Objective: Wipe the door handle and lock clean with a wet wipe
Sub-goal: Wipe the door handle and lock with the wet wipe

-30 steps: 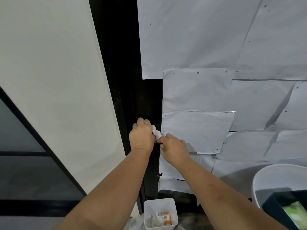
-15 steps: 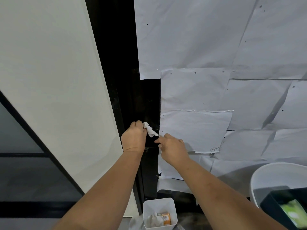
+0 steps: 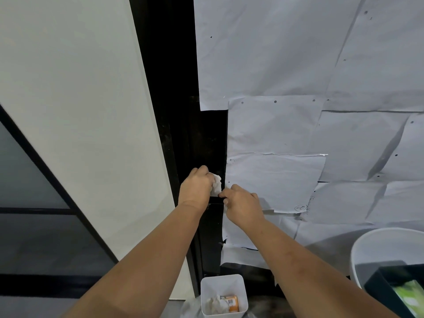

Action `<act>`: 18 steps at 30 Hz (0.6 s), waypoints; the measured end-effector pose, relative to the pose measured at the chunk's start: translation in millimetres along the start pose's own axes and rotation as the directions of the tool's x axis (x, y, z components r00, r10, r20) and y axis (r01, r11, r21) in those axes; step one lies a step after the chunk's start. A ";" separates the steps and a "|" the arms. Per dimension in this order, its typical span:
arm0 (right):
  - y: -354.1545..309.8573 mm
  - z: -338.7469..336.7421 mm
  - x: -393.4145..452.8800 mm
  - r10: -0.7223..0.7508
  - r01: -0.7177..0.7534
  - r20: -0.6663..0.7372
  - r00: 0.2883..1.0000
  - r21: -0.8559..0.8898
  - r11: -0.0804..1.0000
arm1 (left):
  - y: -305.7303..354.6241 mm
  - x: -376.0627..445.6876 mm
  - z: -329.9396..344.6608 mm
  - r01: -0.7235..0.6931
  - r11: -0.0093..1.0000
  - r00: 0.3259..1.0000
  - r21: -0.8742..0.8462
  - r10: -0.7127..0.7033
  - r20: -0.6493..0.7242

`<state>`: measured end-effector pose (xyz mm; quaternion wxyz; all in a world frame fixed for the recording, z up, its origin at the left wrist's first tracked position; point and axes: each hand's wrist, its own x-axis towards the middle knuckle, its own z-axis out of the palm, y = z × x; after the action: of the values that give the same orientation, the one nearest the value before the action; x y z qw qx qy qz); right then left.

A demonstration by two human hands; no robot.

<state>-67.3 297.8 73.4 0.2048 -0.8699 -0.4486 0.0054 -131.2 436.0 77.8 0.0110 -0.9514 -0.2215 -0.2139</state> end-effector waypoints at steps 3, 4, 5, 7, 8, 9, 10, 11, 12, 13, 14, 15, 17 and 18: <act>-0.1 -0.9 0.4 0.001 -0.001 0.008 1.000 0.011 1.000 | -7.3 -1.9 -1.4 -0.051 0.998 0.999 -0.047 0.051 0.010; 0.3 -1.2 0.3 0.001 -0.002 0.010 1.000 0.009 1.000 | -8.0 -6.1 -0.6 -0.027 0.996 1.000 -0.088 0.027 -0.001; 0.5 -0.9 0.0 0.002 -0.002 0.011 1.000 0.005 1.000 | -8.1 -13.2 1.5 0.012 0.990 1.000 -0.143 -0.015 -0.019; 0.8 0.2 -1.6 0.009 -0.009 0.016 1.000 0.005 1.000 | -7.6 -32.5 6.7 0.124 0.949 0.988 -0.289 -0.144 -0.050; 0.6 0.2 -1.2 0.012 -0.012 0.016 1.000 0.008 1.000 | -7.9 -40.5 8.9 0.185 0.914 0.975 -0.361 -0.218 -0.052; -1.0 1.7 -1.7 0.012 -0.013 0.020 1.000 0.015 1.000 | -9.1 -49.3 10.2 0.244 0.876 0.956 -0.417 -0.288 -0.046; -1.1 1.8 -0.8 0.013 -0.013 0.021 1.000 0.018 1.000 | -9.2 -54.4 11.0 0.288 0.840 0.940 -0.460 -0.341 -0.033; -0.7 1.6 0.4 0.014 -0.014 0.021 1.000 0.020 1.000 | -8.7 -57.8 10.8 0.317 0.817 0.928 -0.483 -0.373 -0.023; -0.4 1.5 1.6 0.019 -0.019 0.025 1.000 0.022 1.000 | -9.1 -59.9 10.4 0.340 0.795 0.917 -0.502 -0.400 -0.012; 0.4 0.7 2.7 0.026 -0.027 0.028 0.999 0.025 0.999 | -8.1 -60.6 8.3 0.365 0.769 0.904 -0.526 -0.428 0.001; 1.0 0.7 3.2 0.031 -0.031 0.031 0.999 0.028 0.999 | -7.3 -61.2 6.4 0.391 0.729 0.888 -0.562 -0.460 0.021; 1.3 0.7 2.8 0.032 -0.032 0.029 0.999 0.031 0.999 | -5.4 -61.4 3.5 0.417 0.671 0.867 -0.613 -0.495 0.048; 1.2 1.2 1.5 0.027 -0.028 0.023 0.999 0.030 0.999 | -1.0 -62.7 -5.9 0.479 0.476 0.801 -0.738 -0.581 0.145; 0.9 1.7 0.9 0.027 -0.027 0.020 0.999 0.031 0.999 | -2.8 -60.9 -6.3 0.509 0.338 0.753 -0.792 -0.620 0.219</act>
<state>-66.3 298.6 71.7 0.2139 -0.8725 -0.4387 0.0237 -184.2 412.4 58.2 -0.4891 -0.6915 -0.4107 -0.3377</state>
